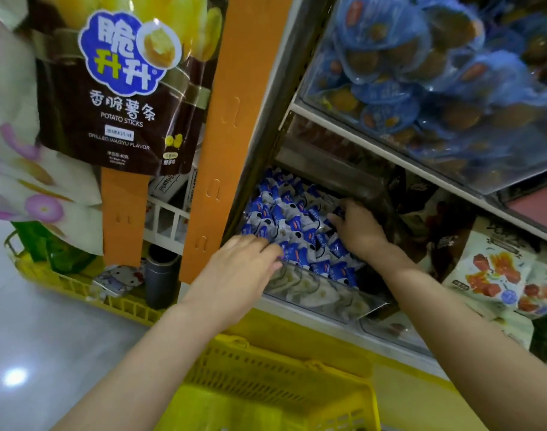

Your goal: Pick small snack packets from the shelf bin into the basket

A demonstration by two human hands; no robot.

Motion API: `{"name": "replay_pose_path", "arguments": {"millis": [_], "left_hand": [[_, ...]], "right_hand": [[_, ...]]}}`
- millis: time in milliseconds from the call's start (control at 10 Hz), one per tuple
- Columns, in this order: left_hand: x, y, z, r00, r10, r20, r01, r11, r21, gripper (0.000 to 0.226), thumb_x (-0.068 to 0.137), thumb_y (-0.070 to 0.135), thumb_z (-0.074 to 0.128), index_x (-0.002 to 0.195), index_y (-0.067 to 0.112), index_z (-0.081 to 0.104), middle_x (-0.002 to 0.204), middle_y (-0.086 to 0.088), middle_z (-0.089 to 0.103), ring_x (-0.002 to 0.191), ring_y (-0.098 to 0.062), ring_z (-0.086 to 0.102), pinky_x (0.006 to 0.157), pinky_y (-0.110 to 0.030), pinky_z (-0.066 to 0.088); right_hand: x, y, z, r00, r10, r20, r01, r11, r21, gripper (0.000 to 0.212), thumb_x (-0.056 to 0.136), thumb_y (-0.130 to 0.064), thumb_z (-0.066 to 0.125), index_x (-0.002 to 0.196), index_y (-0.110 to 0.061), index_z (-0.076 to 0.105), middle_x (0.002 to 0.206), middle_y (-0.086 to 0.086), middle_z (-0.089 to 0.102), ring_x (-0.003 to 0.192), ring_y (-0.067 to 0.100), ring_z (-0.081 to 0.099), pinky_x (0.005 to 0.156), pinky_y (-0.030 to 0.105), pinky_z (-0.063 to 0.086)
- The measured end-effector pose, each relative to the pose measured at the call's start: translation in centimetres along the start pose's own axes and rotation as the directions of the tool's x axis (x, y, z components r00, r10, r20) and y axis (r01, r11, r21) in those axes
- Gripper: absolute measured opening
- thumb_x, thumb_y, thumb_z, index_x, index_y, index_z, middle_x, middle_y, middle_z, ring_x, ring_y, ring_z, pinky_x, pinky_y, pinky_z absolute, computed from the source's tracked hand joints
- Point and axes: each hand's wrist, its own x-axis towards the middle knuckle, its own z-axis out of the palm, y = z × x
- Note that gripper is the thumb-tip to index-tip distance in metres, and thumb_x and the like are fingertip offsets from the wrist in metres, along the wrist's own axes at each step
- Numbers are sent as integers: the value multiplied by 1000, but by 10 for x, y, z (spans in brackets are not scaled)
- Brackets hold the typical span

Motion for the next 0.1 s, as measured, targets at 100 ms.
{"name": "replay_pose_path", "arguments": {"millis": [100], "left_hand": [[-17,11,-27,988,-109,-113,85,977,-198,37,96,39,29,129,31,43,122,15,49,112,-1,36,93,-17,24]], "right_hand": [[-61,-6,-34,964,-151,-217,221,911,349,33,94,-35,48,125,-24,51,118,-5,59,106,9,57,89,31,49]]}}
